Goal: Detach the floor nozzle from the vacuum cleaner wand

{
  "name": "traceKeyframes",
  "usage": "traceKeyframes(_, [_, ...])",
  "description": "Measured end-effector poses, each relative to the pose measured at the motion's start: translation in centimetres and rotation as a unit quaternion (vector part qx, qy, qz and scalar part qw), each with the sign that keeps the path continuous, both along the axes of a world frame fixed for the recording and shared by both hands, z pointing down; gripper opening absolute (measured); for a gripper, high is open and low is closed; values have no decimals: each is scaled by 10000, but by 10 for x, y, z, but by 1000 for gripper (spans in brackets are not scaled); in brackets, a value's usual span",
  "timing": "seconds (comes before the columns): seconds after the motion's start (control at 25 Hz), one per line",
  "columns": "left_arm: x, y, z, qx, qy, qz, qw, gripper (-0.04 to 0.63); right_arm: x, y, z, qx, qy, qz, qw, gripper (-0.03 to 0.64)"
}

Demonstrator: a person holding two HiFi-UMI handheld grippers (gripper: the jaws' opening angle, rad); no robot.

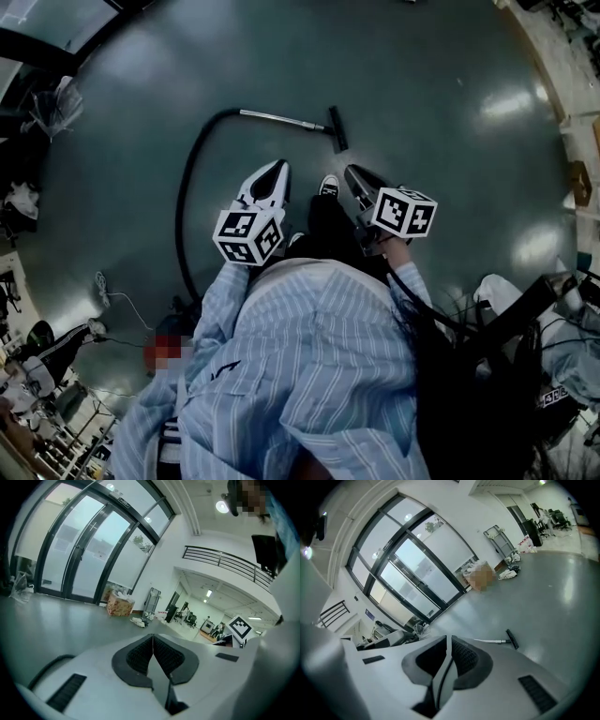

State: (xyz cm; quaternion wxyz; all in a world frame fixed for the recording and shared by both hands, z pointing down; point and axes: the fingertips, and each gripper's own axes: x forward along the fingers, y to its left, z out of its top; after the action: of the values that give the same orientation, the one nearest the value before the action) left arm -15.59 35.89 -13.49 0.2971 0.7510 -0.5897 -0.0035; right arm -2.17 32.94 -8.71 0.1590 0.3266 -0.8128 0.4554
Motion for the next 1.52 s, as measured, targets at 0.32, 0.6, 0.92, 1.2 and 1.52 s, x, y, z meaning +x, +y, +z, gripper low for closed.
traceKeyframes(0.32, [25, -93, 4, -15, -1070, 636, 9922, 8, 11, -105, -4, -10, -194, 72, 9998, 37])
traceKeyframes(0.6, [36, -133, 1, -111, -768, 497, 9957, 8, 27, -154, 3, -150, -203, 201, 9995, 37])
traceKeyframes(0.92, [34, -156, 13, -456, -1003, 299, 9935, 8, 40, -193, 26, -399, -339, 236, 9984, 37])
traceKeyframes(1.2, [27, -154, 26, -748, -965, 381, 9918, 8, 42, -182, 33, -501, -455, 436, 9968, 37])
traceKeyframes(1.52, [46, -196, 39, -856, -1032, 1269, 9828, 8, 67, -191, 40, -505, -262, 1047, 9929, 37])
